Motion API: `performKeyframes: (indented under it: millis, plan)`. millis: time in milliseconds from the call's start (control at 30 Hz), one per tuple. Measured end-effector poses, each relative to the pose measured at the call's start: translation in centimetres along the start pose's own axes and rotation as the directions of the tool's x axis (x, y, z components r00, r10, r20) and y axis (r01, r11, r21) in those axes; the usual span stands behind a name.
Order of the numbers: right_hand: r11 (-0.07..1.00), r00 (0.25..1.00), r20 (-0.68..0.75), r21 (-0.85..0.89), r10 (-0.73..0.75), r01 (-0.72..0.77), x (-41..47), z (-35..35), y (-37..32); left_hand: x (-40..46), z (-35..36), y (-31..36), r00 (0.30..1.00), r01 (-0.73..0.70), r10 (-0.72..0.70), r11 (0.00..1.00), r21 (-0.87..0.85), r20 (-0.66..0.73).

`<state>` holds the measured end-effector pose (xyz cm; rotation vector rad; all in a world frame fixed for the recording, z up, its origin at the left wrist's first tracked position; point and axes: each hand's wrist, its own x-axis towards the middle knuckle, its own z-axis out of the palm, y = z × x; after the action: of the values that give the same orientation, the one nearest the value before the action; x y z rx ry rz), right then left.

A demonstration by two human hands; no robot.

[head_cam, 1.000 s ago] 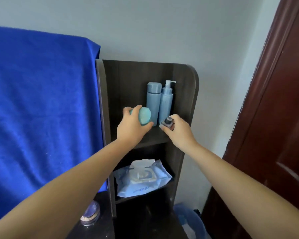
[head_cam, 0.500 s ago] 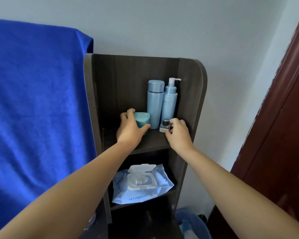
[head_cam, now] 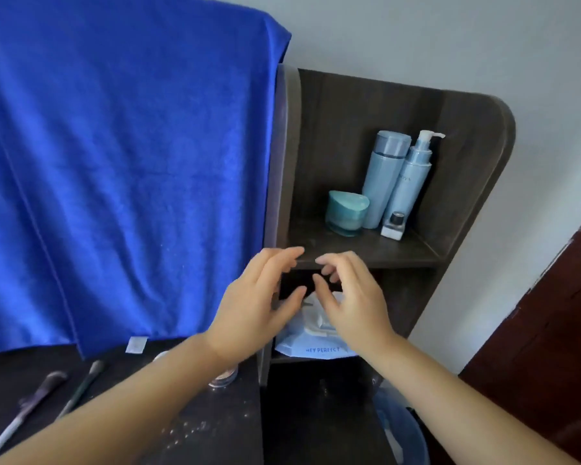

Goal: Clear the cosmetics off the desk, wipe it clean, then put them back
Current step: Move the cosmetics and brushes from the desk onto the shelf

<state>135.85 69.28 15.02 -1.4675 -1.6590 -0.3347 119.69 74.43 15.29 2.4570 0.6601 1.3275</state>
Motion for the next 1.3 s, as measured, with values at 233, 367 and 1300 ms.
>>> performKeyframes:
  millis: [233,367,1300]
  plan:
    - [0.991,0.905,0.42,0.078,0.065,-0.107,-4.5,14.5,-8.2,-14.4,-11.0,-13.7,0.851,0.524,-0.516,0.82,0.228,-0.102]
    - [0.99,0.787,0.611,0.041,0.083,-0.136,-6.7,23.9,-13.6,-21.8,-16.2,-19.9,0.625,0.761,-0.767,0.557,0.333,-0.146]
    - [0.917,0.867,0.374,0.096,0.328,-0.388,0.9,21.3,-16.3,-12.9,-16.1,-17.4,0.787,0.611,-0.616,0.775,0.159,-0.022]
